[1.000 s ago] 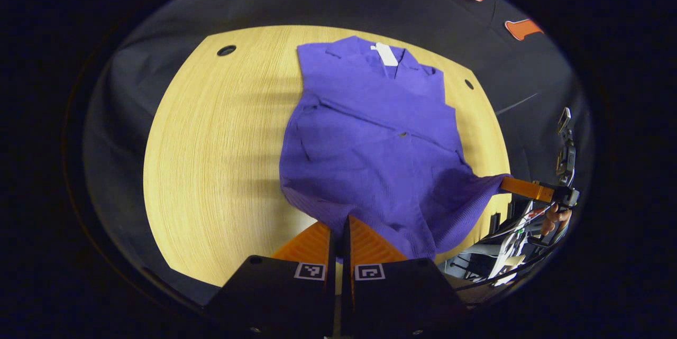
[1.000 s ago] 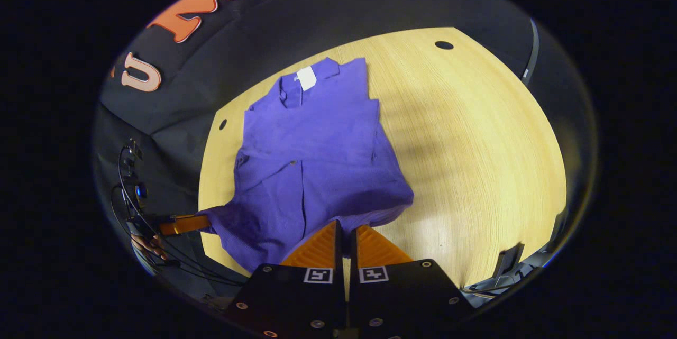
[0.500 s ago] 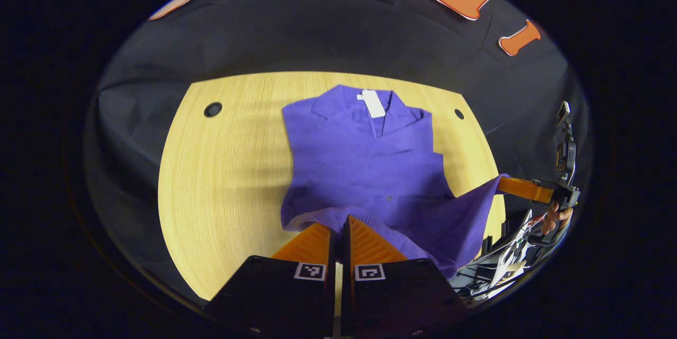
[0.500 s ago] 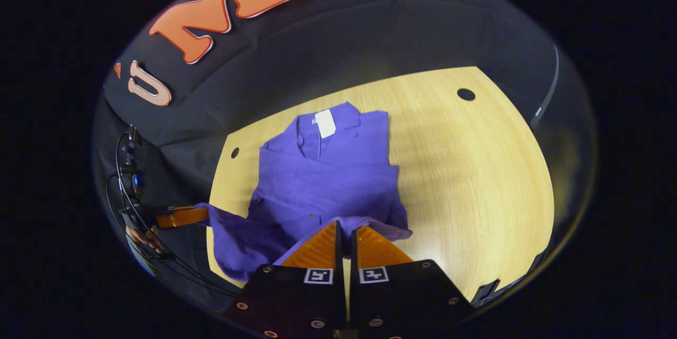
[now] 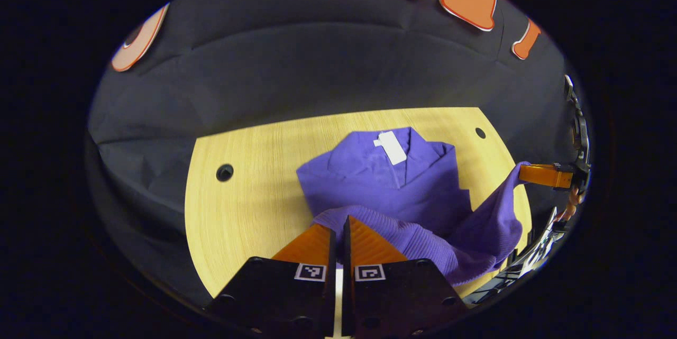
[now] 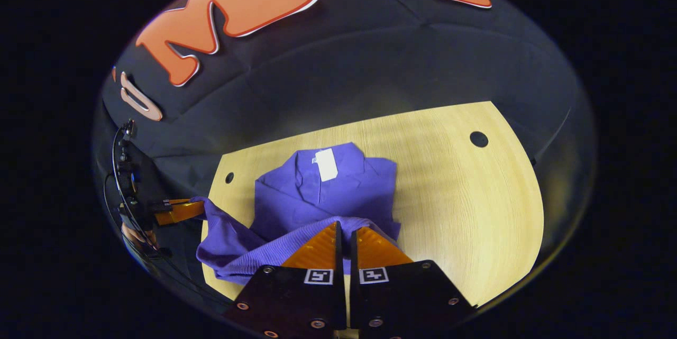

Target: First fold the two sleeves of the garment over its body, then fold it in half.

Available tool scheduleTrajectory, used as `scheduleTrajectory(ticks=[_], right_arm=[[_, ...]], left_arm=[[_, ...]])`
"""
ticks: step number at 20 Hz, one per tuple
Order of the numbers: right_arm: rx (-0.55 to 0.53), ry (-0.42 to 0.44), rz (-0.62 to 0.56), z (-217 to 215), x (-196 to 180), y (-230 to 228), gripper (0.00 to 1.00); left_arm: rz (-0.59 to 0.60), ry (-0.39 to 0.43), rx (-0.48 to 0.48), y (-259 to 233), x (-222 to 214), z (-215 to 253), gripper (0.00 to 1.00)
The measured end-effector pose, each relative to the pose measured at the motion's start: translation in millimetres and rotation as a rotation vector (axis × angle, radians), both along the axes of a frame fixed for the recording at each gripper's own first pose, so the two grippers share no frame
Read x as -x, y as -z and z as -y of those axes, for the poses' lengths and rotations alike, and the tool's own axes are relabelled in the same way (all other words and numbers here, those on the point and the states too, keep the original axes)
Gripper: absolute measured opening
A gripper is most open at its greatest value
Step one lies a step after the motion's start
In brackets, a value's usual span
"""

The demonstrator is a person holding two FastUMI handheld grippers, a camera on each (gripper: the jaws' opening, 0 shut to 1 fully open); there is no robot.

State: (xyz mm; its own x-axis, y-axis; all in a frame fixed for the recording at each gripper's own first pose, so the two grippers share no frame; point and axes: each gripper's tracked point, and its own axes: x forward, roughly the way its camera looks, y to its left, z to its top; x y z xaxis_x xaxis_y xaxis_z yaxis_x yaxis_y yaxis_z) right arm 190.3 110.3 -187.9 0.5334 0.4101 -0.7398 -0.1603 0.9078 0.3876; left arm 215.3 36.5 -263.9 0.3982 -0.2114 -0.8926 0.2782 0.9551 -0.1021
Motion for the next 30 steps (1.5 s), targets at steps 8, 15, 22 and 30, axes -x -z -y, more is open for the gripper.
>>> scheduleTrajectory(ticks=[8, 15, 22, 30], right_arm=[[-0.003, 0.040, 0.061, -9.5, -88.3, -0.7, 0.03], [-0.037, 0.090, 0.175, -2.6, -110.7, -11.5, 0.42], [0.075, 0.043, 0.292, 9.3, -87.7, -32.3, 0.82], [0.115, 0.156, 0.585, 34.7, -62.3, -130.2, 0.95]], left_arm=[[0.199, -0.031, -0.090, -3.9, -88.0, -5.8, 0.06], [0.390, -0.150, -0.134, -16.3, -115.0, -24.9, 0.40], [0.506, -0.209, -0.106, -64.2, -97.6, -49.3, 0.68], [0.691, -0.247, -0.029, -155.8, -46.3, -51.3, 0.91]])
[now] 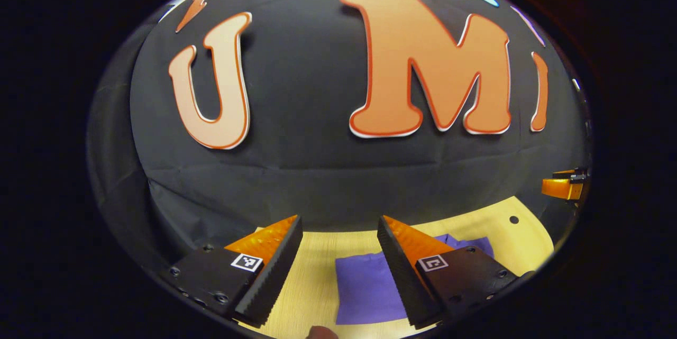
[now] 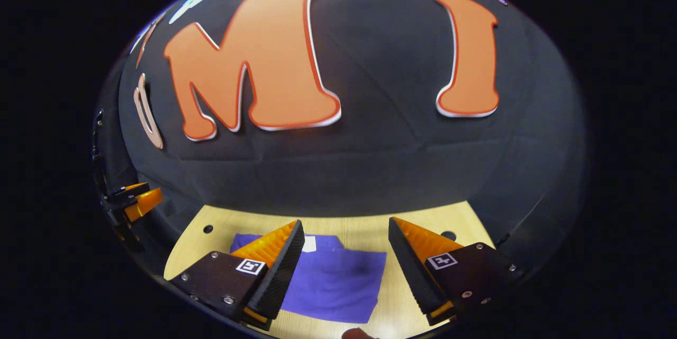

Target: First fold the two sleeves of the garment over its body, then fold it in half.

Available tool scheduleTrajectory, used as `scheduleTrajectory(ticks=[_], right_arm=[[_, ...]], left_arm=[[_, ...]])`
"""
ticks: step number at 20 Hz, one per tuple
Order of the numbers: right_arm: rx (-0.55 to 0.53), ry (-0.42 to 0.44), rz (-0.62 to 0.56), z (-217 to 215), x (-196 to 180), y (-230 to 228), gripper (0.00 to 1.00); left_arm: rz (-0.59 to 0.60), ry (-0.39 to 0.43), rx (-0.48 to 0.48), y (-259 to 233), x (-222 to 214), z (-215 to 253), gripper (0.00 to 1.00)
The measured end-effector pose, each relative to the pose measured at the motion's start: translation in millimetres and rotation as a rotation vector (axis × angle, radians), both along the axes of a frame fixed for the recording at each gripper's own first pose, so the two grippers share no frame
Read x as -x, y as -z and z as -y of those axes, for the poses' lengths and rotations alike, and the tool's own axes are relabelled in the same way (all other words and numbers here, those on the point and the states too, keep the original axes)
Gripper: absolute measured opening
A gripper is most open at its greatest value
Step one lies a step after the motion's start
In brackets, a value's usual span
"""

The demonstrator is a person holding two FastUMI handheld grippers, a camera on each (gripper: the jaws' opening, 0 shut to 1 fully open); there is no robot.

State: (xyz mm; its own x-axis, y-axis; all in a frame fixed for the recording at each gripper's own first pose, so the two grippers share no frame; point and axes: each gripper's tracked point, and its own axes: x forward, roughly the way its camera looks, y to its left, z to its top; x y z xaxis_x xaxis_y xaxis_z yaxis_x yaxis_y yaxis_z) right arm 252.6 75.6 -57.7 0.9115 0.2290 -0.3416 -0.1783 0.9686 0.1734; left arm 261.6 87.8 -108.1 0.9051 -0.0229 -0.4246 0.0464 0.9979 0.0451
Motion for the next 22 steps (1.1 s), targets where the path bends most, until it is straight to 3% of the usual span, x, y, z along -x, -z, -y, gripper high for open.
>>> scheduleTrajectory(ticks=[4, 10, 16, 18, 22], right_arm=[[0.041, 0.028, 0.161, 4.4, 28.2, -49.6, 0.95], [0.102, 0.035, 0.346, -0.3, 83.4, -98.2, 0.95], [0.047, 0.029, 0.410, -1.2, 133.5, -108.1, 0.95], [0.036, 0.055, 0.417, 3.6, 145.5, -99.0, 0.95], [0.017, 0.004, 0.381, -7.4, 164.2, -68.7, 0.95]], left_arm=[[0.097, 0.041, 0.084, -37.4, 29.7, 21.1, 0.91], [0.232, 0.016, 0.103, -78.3, 80.6, 30.3, 0.91], [0.322, 0.018, 0.080, -93.1, 130.0, 49.3, 0.90], [0.340, 0.009, 0.090, -87.2, 144.0, 59.1, 0.92], [0.333, 0.005, 0.076, -67.1, 169.8, 76.3, 0.91]])
